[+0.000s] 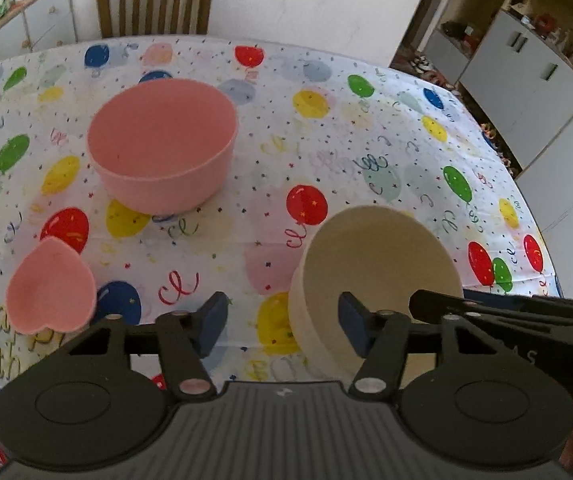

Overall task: Organize plates and bowls
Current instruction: 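Grasp the rim of the cream bowl with both grippers, then lift and carry the cream bowl toward the plate stack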

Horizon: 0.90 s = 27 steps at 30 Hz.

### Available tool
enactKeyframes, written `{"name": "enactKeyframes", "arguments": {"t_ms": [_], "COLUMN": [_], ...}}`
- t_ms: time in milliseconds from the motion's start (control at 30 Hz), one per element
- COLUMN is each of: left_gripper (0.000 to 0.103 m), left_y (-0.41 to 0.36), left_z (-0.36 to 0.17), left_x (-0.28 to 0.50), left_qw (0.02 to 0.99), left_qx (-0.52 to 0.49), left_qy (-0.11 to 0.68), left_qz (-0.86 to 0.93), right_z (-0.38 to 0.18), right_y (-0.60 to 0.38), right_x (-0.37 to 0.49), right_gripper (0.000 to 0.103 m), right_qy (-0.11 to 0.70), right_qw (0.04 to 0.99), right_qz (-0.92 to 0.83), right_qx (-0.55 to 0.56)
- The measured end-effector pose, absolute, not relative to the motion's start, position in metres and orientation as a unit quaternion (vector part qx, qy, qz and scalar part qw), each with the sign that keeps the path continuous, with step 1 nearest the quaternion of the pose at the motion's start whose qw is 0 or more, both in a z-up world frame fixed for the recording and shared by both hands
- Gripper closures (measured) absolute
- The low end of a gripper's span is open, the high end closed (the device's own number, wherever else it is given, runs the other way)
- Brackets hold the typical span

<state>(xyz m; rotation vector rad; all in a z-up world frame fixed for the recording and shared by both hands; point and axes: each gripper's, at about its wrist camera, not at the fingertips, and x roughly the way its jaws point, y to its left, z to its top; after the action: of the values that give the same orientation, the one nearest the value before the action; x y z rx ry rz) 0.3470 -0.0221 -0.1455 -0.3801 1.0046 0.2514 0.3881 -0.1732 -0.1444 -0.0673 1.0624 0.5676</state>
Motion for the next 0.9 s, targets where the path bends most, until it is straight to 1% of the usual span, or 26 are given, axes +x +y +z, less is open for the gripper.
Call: {"name": "enactKeyframes", "arguments": {"t_ms": [33,100,133,167,233,267,300,333,367,500,900], "left_gripper": [0.044,0.057,0.066,0.07,0.071,0.076,0.079,0.083,0.084,0.087,0.087], "left_y": [-0.021,-0.02,-0.02,-0.02,-0.02,-0.02,-0.02,-0.02,-0.021,-0.023,-0.035], "left_z": [-0.146,-0.148,-0.149,-0.15,-0.151,-0.151,-0.151,-0.151,-0.151,-0.151,-0.135], "left_x": [0.347,0.347,0.348,0.348,0.348,0.348,0.348,0.347,0.347,0.345,0.31], "left_qw": [0.849,0.845,0.844,0.842,0.838,0.836,0.836,0.835,0.835,0.835,0.836], "left_qx": [-0.189,-0.204,-0.208,-0.212,-0.222,-0.226,-0.23,-0.234,-0.236,-0.238,-0.222], "left_qy": [0.477,0.478,0.479,0.481,0.483,0.483,0.483,0.483,0.483,0.483,0.494], "left_qz": [0.124,0.124,0.122,0.122,0.124,0.125,0.124,0.121,0.117,0.112,0.083], "right_z": [-0.145,-0.146,-0.145,-0.145,-0.145,-0.145,-0.145,-0.145,-0.145,-0.145,-0.132], "right_y": [-0.172,-0.171,-0.171,-0.17,-0.17,-0.169,-0.169,-0.169,-0.169,-0.17,-0.185], "right_x": [0.388,0.389,0.389,0.388,0.387,0.387,0.386,0.386,0.386,0.382,0.346], "right_gripper": [0.073,0.075,0.076,0.078,0.081,0.085,0.087,0.092,0.092,0.093,0.093], "right_qy": [0.502,0.505,0.506,0.506,0.506,0.507,0.507,0.508,0.509,0.508,0.519], "right_qw": [0.822,0.82,0.82,0.82,0.822,0.823,0.824,0.824,0.824,0.827,0.825], "right_qz": [0.267,0.267,0.266,0.265,0.26,0.256,0.251,0.248,0.245,0.238,0.225], "right_qx": [-0.03,-0.026,-0.023,-0.023,-0.026,-0.028,-0.03,-0.032,-0.032,-0.041,-0.024]}}
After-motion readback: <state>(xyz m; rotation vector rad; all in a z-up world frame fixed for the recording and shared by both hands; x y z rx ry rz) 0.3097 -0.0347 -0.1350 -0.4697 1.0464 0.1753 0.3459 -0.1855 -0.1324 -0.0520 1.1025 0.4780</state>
